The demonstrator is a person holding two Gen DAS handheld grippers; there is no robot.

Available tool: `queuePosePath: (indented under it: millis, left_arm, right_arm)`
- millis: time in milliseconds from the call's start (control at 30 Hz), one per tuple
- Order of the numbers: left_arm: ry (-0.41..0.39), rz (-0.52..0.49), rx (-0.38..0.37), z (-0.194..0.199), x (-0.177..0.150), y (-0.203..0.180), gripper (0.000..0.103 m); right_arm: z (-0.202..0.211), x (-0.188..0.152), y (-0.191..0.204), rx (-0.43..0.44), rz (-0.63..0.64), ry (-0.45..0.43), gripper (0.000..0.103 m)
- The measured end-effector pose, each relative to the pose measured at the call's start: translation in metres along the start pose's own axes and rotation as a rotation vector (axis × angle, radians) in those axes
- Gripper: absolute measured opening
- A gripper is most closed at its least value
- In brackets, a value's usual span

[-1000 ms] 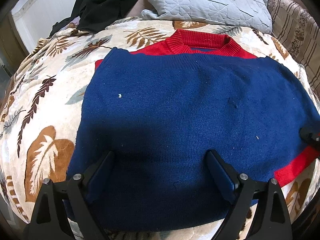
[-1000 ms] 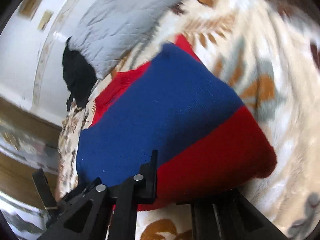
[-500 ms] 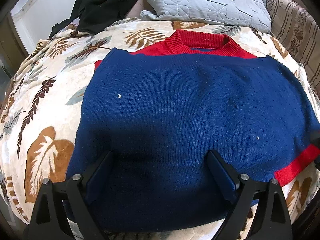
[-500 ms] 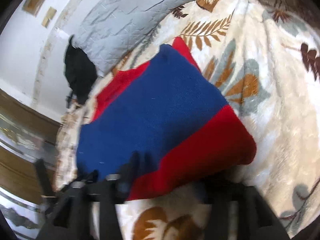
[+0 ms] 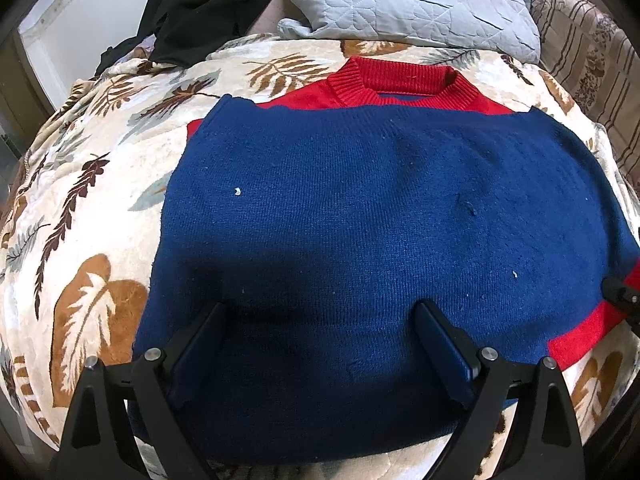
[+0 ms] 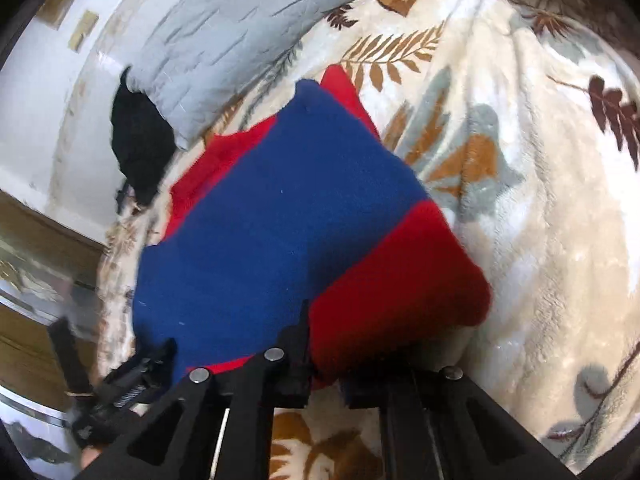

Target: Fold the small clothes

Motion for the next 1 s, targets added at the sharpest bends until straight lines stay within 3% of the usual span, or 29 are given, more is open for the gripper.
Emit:
queuePosePath:
  millis: [133, 167, 367, 533, 767, 833, 1000]
  left_arm:
    - [-0.005, 0.003, 0.009, -0.001, 0.0, -0.001, 0.095]
    - [-0.006, 0.003, 0.008, 0.0, 0.0, -0.001, 0.095]
    - [-0.008, 0.005, 0.008, 0.0, -0.001, -0.001, 0.095]
    - [-0.009, 0.006, 0.008, 0.0, -0.001, -0.001, 0.095]
    - [-0.007, 0.004, 0.004, 0.001, -0.002, -0.001, 0.095]
    - [-0.004, 0.005, 0.001, 0.001, -0.001, 0.0, 0.095]
    - [-0.036, 0.054, -0.043, 0.019, 0.009, 0.004, 0.095]
  right_arm:
    - [0.021, -0.002, 0.0, 0.015, 0.042, -0.003, 0.062]
    - [0.026, -0.002, -0.003, 0.016, 0.04, -0.005, 0.063]
    - [0.07, -0.001, -0.015, 0.024, 0.036, -0.073, 0.063]
    - [0.087, 0.022, -0.005, 0.014, 0.094, -0.126, 0.063]
    - [0.026, 0.076, 0.013, 0.02, 0.182, -0.017, 0.068]
    - [0.002, 0.094, 0.011, -0.026, 0.19, 0.012, 0.068]
    - [-0.037, 0.105, 0.005, -0.003, 0.159, 0.134, 0.069]
Point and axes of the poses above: each gripper's, at about its wrist camera, not at the fingertips, and z roughly against the way its jaws point, y to its left, x to its top, the point moved 5 cm from there along -z, roughly the way its jaws point, and after that the axes turned 5 degrees about x, right-handed, at the moved point
